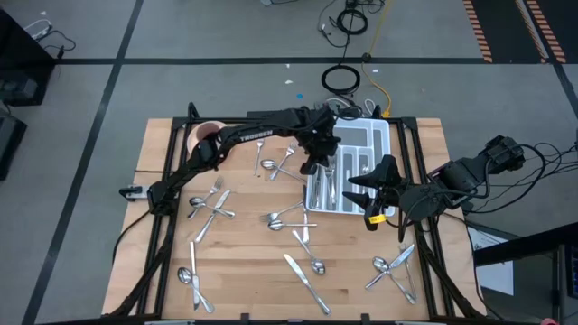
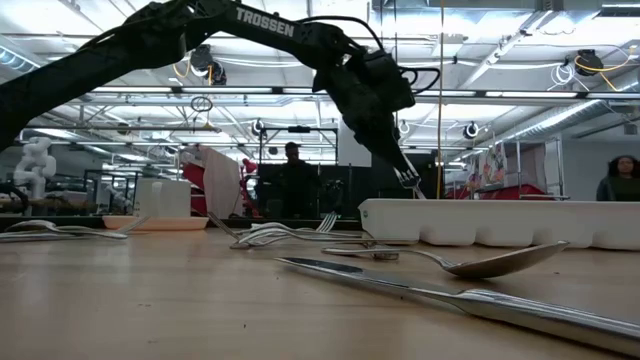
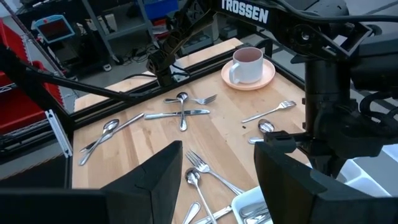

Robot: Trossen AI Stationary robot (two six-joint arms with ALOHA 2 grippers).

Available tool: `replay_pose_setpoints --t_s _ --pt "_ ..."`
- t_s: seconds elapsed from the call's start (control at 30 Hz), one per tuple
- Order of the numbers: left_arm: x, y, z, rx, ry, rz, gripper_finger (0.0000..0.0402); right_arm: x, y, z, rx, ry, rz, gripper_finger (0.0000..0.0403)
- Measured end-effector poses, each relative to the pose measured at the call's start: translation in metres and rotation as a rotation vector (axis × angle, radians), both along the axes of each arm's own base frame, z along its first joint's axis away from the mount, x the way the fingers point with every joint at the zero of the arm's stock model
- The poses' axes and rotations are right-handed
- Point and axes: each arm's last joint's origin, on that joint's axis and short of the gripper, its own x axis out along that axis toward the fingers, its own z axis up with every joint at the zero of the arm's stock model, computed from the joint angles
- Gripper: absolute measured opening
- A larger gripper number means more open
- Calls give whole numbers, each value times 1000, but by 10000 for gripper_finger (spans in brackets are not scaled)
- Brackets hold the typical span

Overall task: Sort silverware
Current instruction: Put the silver fork into the white silverware tray, then put the silver spoon into the white silverware tray

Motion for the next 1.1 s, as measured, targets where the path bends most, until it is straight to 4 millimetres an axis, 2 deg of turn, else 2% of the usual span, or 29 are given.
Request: replay_pose_setpoints --t_s 0.17,0.5,0.73,0.83,0.9,0.97,1.1 --pt "5 -3 2 71 -36 -5 60 0 0 0 1 0 0 192" --pt "11 0 6 108 -107 14 86 0 0 0 1 0 0 192" --pt "11 3 6 163 -91 54 114 0 0 0 3 1 3 192" --pt "10 3 9 131 -67 132 120 0 0 0 2 1 4 192" --pt "6 -1 20 56 -49 225 121 0 0 0 -1 3 5 192" --pt "-1 -13 40 -9 -33 292 120 0 0 0 -2 4 6 192" --pt "-25 -64 94 2 6 307 120 -2 -1 -3 -5 39 3 192"
